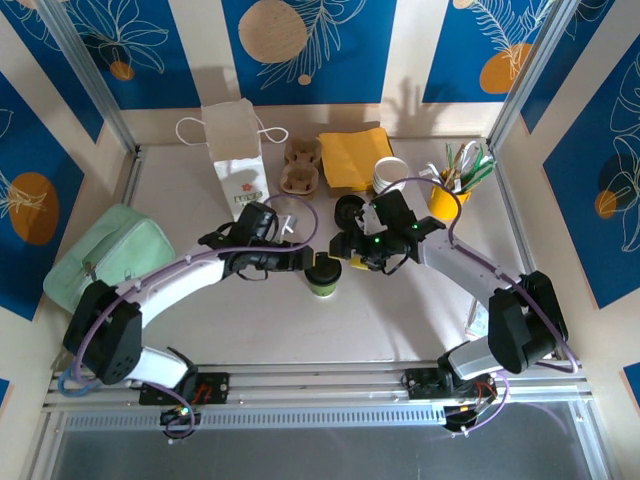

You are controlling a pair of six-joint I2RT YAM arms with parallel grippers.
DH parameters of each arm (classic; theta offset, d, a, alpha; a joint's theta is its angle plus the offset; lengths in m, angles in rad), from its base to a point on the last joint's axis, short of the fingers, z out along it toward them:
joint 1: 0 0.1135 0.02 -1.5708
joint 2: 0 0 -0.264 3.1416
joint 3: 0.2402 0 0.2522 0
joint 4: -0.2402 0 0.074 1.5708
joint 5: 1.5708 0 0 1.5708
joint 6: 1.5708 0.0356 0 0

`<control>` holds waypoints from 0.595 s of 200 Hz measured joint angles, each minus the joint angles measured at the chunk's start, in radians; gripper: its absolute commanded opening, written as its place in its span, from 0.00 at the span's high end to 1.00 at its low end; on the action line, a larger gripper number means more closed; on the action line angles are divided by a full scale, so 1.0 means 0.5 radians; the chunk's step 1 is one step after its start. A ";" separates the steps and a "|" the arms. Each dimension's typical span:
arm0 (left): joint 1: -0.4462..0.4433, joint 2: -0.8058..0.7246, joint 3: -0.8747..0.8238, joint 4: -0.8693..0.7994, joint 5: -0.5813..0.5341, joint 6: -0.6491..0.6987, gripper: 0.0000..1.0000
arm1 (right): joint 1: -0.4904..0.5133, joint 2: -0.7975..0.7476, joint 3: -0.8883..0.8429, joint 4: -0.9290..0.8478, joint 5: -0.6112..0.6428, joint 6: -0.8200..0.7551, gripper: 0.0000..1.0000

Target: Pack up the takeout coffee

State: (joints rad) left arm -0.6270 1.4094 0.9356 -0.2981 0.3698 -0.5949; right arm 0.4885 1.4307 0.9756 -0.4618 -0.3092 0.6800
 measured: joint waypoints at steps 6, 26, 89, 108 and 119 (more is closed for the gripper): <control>0.000 -0.027 -0.002 -0.011 -0.021 -0.011 0.34 | 0.004 -0.010 0.002 -0.014 0.008 -0.001 0.25; 0.000 -0.123 -0.008 -0.047 -0.101 -0.052 0.30 | 0.034 -0.042 0.044 -0.083 0.054 -0.021 0.25; 0.069 -0.574 -0.102 -0.236 -0.496 -0.142 0.23 | 0.341 -0.135 0.265 -0.295 0.455 -0.141 0.19; 0.129 -0.729 -0.168 -0.276 -0.580 -0.165 0.21 | 0.449 -0.132 0.315 -0.380 0.628 -0.163 0.17; 0.165 -0.807 -0.202 -0.304 -0.616 -0.172 0.21 | 0.513 -0.122 0.349 -0.430 0.729 -0.171 0.16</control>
State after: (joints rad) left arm -0.5446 1.0058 0.8345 -0.4503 0.0620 -0.6807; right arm 0.7448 1.3697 1.1500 -0.6769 0.0555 0.5945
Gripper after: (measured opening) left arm 0.787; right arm 0.833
